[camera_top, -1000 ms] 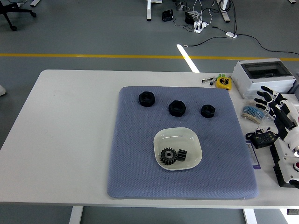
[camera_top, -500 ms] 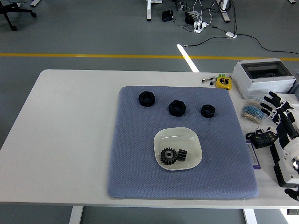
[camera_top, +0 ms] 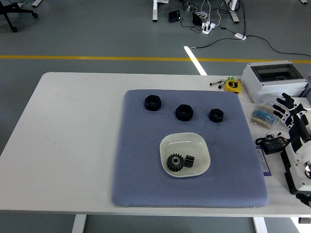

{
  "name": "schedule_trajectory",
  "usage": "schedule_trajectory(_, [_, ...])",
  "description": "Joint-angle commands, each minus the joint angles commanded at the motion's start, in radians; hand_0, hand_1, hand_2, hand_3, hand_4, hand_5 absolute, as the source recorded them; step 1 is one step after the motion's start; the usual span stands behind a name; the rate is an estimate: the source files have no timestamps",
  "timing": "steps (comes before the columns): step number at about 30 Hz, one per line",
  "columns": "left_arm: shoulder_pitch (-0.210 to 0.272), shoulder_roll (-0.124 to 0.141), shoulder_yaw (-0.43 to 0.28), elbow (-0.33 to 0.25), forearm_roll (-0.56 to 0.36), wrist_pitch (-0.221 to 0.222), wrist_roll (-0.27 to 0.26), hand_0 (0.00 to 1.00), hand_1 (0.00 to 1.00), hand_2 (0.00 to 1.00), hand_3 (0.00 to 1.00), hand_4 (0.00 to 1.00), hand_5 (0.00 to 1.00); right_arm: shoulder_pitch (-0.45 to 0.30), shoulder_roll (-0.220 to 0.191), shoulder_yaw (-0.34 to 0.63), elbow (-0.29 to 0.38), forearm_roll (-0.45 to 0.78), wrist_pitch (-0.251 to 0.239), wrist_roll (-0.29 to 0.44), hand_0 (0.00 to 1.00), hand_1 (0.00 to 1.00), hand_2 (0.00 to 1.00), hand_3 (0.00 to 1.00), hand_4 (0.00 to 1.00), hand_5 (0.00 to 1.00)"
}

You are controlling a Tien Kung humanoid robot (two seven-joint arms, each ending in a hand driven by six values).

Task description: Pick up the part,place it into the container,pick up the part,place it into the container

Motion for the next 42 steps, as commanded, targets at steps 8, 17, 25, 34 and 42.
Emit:
schedule_trajectory(8, [-0.003, -0.001, 0.002, 0.000, 0.005, 0.000, 0.000, 0.717, 0.661, 0.710, 0.582, 0.676, 0.631, 0.003, 0.000, 0.000, 0.003, 0.004, -0.004, 0.002, 0.755, 0.743, 0.800, 0.808, 0.998, 0.718])
schedule_trajectory(17, [-0.003, -0.002, 0.016, 0.000, -0.008, 0.000, -0.002, 0.714, 0.661, 0.708, 0.581, 0.676, 0.631, 0.005, 0.001, -0.001, -0.002, 0.006, -0.004, 0.002, 0.750, 0.736, 0.794, 0.801, 0.998, 0.718])
schedule_trajectory(25, [-0.003, -0.004, 0.030, 0.000, -0.019, -0.001, -0.005, 0.712, 0.659, 0.700, 0.583, 0.676, 0.633, 0.003, 0.001, 0.002, -0.005, 0.012, -0.007, 0.001, 0.723, 0.712, 0.776, 0.786, 0.998, 0.696])
schedule_trajectory(34, [-0.001, -0.006, 0.037, 0.000, -0.022, -0.001, -0.005, 0.711, 0.659, 0.702, 0.583, 0.676, 0.635, 0.003, 0.003, 0.001, -0.011, 0.019, -0.010, 0.002, 0.702, 0.693, 0.770, 0.772, 0.998, 0.692])
schedule_trajectory(42, [-0.001, -0.005, 0.042, 0.000, -0.028, -0.002, -0.007, 0.711, 0.659, 0.701, 0.582, 0.676, 0.635, 0.006, 0.003, 0.002, -0.011, 0.022, -0.015, 0.002, 0.698, 0.690, 0.771, 0.765, 0.998, 0.691])
